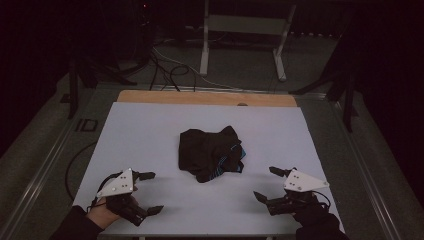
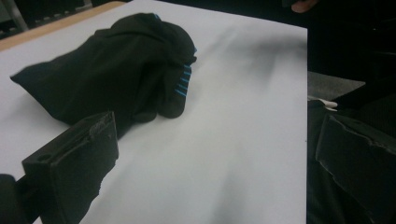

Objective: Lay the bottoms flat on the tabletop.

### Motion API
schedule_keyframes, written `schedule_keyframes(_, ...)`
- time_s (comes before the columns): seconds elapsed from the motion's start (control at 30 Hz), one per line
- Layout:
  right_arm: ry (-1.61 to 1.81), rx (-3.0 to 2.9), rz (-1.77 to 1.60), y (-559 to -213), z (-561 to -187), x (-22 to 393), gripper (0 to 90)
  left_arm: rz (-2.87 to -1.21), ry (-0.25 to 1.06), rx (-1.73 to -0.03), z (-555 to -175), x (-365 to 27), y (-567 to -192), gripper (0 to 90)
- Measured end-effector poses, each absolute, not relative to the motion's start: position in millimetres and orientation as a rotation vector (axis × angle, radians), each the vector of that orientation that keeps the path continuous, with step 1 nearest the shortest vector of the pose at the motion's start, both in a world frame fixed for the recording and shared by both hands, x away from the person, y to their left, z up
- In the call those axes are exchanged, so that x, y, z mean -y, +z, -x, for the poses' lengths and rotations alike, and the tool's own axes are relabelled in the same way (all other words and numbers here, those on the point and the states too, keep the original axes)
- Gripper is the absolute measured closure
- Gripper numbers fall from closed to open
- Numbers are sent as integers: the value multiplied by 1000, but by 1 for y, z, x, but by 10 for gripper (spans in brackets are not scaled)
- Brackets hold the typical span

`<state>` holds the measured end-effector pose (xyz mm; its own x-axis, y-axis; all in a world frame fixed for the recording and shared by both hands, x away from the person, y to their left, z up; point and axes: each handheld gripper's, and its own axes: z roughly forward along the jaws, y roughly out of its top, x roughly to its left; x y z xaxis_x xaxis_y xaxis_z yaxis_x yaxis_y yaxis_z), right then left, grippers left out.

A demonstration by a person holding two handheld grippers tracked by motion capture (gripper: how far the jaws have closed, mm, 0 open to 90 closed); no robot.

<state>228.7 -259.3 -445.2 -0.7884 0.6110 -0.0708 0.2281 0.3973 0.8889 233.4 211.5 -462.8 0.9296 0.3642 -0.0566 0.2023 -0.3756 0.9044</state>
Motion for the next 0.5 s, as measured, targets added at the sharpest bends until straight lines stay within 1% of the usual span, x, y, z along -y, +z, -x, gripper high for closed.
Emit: schedule_keyframes(0.5, 1353, -2227, -645, -408, -248, 254, 95, -1940, 198, -392, -245, -209, -437, 0)
